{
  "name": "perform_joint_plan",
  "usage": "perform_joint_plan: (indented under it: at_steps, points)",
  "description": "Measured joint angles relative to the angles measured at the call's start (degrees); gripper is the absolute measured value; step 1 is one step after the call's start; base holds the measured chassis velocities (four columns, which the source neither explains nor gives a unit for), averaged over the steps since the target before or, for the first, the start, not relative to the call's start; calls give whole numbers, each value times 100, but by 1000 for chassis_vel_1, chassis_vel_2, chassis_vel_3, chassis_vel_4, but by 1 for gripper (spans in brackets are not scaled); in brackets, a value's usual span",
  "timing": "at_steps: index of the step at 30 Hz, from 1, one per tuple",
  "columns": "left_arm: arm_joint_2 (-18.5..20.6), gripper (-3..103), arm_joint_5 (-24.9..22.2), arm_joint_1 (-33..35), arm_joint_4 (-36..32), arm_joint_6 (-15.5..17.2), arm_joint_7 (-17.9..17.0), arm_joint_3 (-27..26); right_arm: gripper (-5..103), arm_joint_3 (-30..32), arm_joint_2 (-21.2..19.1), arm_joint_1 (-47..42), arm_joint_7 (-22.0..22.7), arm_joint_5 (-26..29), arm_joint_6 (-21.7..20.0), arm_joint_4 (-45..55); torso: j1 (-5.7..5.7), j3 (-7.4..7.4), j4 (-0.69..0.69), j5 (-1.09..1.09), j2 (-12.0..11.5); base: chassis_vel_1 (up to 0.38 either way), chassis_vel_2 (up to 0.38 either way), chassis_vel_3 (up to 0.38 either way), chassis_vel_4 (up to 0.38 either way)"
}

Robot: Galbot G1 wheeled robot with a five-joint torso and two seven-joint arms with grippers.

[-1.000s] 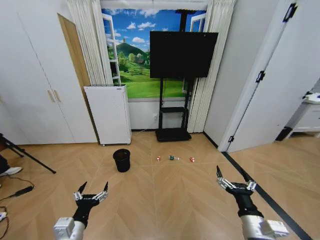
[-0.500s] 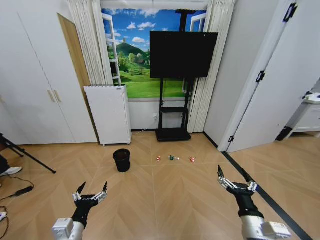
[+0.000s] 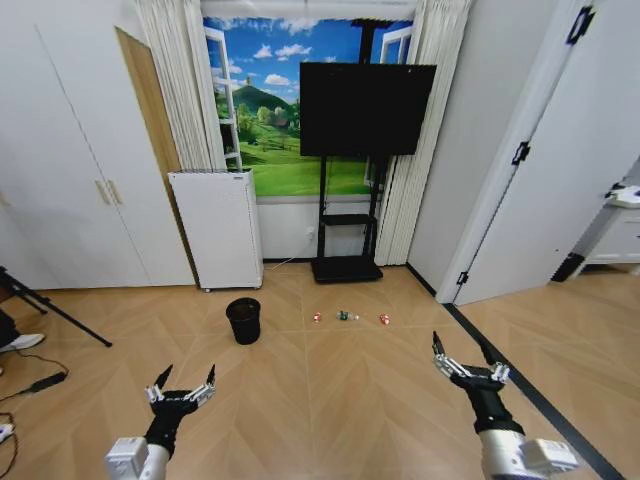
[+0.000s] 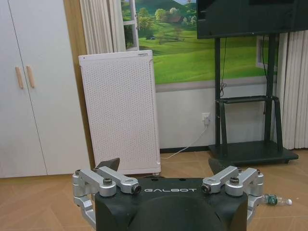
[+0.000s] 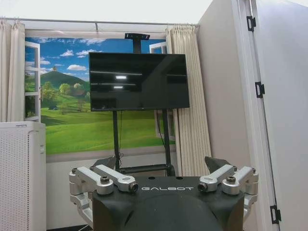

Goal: Pick up the trash bin and place the garbage on the floor into it.

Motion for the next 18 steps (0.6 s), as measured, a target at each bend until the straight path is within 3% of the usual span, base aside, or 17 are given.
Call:
perform_joint_plan:
  at_steps: [8,18]
  points:
    - [-17,100,30,13,-1,0,2,16,100,-20,-16,5,6,-5,-37,-17,-1,0,0,0,0,-75,63,57,-67]
    - [3,100,52,30,2,-1,8,40,100,-21,-29,-25,6,1,-12,-22,1,1,0,-1,0,-216,193,207,-199]
